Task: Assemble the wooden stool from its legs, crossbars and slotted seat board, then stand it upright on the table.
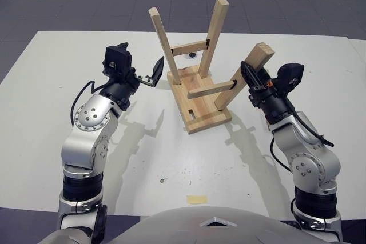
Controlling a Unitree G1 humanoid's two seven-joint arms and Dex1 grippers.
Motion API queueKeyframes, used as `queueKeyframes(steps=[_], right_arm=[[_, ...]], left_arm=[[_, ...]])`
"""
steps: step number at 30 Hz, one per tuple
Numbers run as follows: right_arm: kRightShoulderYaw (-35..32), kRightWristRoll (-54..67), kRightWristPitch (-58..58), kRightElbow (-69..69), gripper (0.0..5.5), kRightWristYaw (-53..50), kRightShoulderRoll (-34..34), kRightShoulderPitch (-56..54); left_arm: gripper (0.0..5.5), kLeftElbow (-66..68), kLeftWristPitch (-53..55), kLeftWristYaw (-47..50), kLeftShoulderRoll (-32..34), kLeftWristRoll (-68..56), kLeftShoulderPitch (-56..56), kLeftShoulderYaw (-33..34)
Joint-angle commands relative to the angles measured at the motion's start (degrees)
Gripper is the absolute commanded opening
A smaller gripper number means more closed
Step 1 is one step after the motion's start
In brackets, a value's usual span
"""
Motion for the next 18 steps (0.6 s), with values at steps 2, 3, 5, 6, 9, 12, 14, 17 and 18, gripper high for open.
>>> queueKeyframes(steps=[2, 3, 5, 6, 9, 12, 14, 17, 18], right_arm=[[-1.2, 0.5, -0.9, -0.3, 1.43, 0.5, 2.2, -4.3], [-2.0, 0.7, -0.9, -0.7, 1.59, -0.2, 2.6, -5.1], [-4.1, 1.9, -0.5, -1.2, 1.95, -2.0, 3.2, -8.6], [-5.2, 2.7, -0.2, -1.0, 2.16, -2.8, 3.3, -11.0], [-9.0, 4.7, 0.2, 0.0, 2.58, -5.5, 2.4, -19.3], [-11.8, 6.8, 1.9, 2.3, 3.06, -7.7, 0.5, -29.3], [-12.7, 7.7, 3.1, 5.3, 3.34, -8.5, -1.1, -36.8], [-13.6, 8.5, 4.4, 10.4, 3.85, -9.3, -2.1, -44.5], [-13.2, 8.4, 5.6, 11.9, 4.03, -9.3, -2.1, -44.2]], left_arm=[[5.40, 1.4, -0.2, -0.7, 0.3, 1.4, -1.1, -0.3], [5.40, 1.7, -0.1, -1.1, 0.1, 1.4, -1.4, -0.4], [5.40, 1.9, 0.0, -1.5, -0.2, 1.2, -1.7, -0.6], [5.40, 1.8, -0.1, -1.7, -0.3, 1.2, -1.6, -0.7], [5.40, 2.1, -0.3, -2.1, -0.5, 1.5, -1.8, -1.2], [5.40, 2.8, -0.5, -2.5, -0.8, 1.8, -2.5, -1.5], [5.40, 3.1, -0.7, -2.5, -1.2, 2.0, -2.8, -1.9], [5.40, 3.5, -1.3, -2.4, -1.6, 2.7, -3.0, -2.8], [5.40, 3.7, -1.5, -2.3, -1.8, 2.9, -2.9, -3.0]])
